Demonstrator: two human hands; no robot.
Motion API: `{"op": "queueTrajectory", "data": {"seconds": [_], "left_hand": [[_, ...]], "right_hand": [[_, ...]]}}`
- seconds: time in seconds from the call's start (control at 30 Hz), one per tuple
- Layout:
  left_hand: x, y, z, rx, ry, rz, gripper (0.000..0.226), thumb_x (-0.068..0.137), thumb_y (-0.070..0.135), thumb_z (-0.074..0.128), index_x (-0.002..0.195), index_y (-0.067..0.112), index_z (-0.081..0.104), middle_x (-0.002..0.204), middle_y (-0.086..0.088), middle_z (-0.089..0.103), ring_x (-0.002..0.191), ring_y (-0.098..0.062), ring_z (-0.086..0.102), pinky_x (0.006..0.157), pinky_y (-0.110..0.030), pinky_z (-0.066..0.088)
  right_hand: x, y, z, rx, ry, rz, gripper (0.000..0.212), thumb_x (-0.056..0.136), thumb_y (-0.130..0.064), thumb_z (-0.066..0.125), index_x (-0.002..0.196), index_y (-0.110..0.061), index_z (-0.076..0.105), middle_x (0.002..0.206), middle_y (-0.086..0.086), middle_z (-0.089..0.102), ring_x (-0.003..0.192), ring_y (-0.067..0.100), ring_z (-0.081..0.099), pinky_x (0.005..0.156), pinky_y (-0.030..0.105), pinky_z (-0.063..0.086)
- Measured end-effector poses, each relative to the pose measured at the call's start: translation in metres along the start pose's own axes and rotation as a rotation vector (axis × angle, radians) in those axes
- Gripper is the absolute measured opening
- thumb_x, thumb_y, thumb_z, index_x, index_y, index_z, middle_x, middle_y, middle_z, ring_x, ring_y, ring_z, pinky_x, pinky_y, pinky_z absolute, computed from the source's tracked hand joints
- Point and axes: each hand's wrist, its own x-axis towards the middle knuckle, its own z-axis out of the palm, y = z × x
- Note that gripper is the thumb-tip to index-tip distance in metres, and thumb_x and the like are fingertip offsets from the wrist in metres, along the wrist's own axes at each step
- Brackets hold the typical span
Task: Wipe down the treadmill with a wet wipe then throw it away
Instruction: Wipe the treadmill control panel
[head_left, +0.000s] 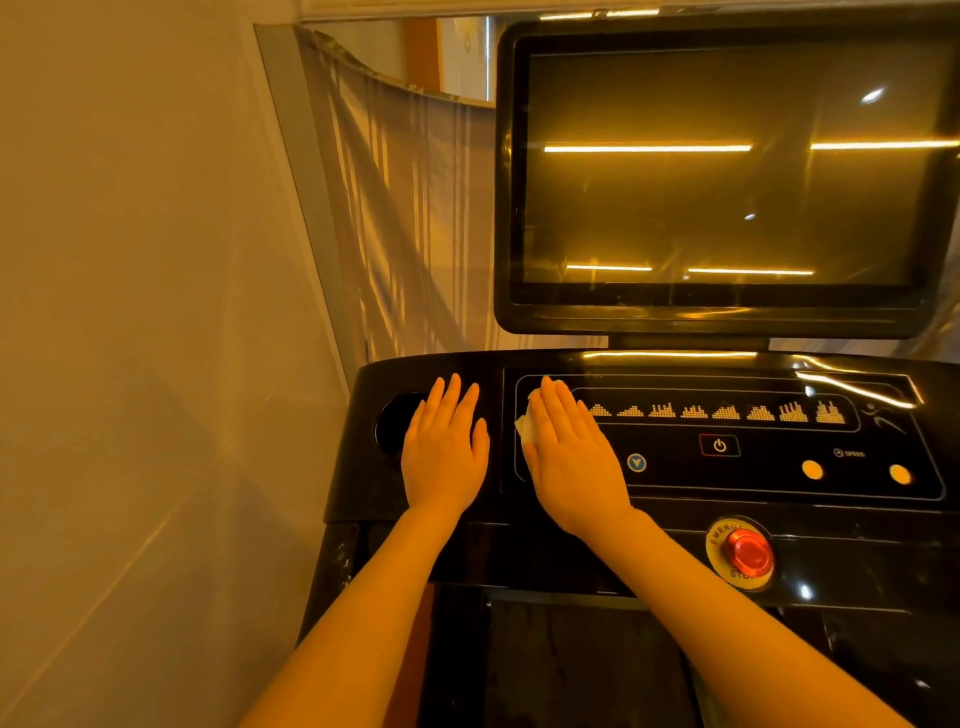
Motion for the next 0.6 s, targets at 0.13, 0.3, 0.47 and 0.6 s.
{"op": "queueTrajectory", "data": {"seconds": [0.13, 0.3, 0.47, 0.6], "left_hand": [[-0.002, 0.002, -0.001, 0.012, -0.002, -0.004, 0.047, 0.103, 0.034, 0.037, 0.149, 0.022, 0.037, 0.158, -0.002, 0.029, 0.149, -0.019, 0.017, 0.119, -0.037, 0.018], [-0.004, 0.001, -0.002, 0.007, -0.002, -0.001, 0.047, 0.103, 0.034, 0.037, 0.149, 0.022, 0.038, 0.158, -0.002, 0.029, 0.149, -0.019, 0.016, 0.12, -0.037, 0.016], [-0.004, 0.001, -0.002, 0.002, 0.002, -0.003, 0.047, 0.103, 0.033, 0.038, 0.148, 0.021, 0.038, 0.158, -0.002, 0.03, 0.149, -0.019, 0.017, 0.12, -0.037, 0.018], [-0.004, 0.003, 0.0, 0.009, 0.01, -0.012, 0.046, 0.103, 0.032, 0.039, 0.148, 0.021, 0.04, 0.157, -0.003, 0.031, 0.148, -0.02, 0.018, 0.119, -0.038, 0.021]], "right_hand": [[0.022, 0.013, -0.012, -0.018, -0.013, 0.041, 0.06, 0.105, -0.032, 0.033, 0.155, -0.01, 0.008, 0.163, 0.011, 0.001, 0.15, 0.025, -0.003, 0.117, 0.034, -0.003], [0.038, 0.023, -0.015, -0.015, -0.052, 0.108, 0.061, 0.106, -0.032, 0.033, 0.155, -0.009, 0.007, 0.164, 0.012, 0.001, 0.15, 0.027, -0.003, 0.122, 0.039, 0.004], [0.018, 0.012, -0.004, 0.008, 0.012, 0.093, 0.061, 0.104, -0.032, 0.036, 0.155, -0.008, 0.014, 0.163, 0.013, 0.007, 0.15, 0.028, 0.003, 0.122, 0.04, 0.007], [-0.007, 0.011, -0.002, 0.025, -0.01, 0.04, 0.06, 0.105, -0.033, 0.034, 0.155, -0.009, 0.013, 0.163, 0.012, 0.006, 0.15, 0.026, 0.0, 0.118, 0.036, 0.0]]}}
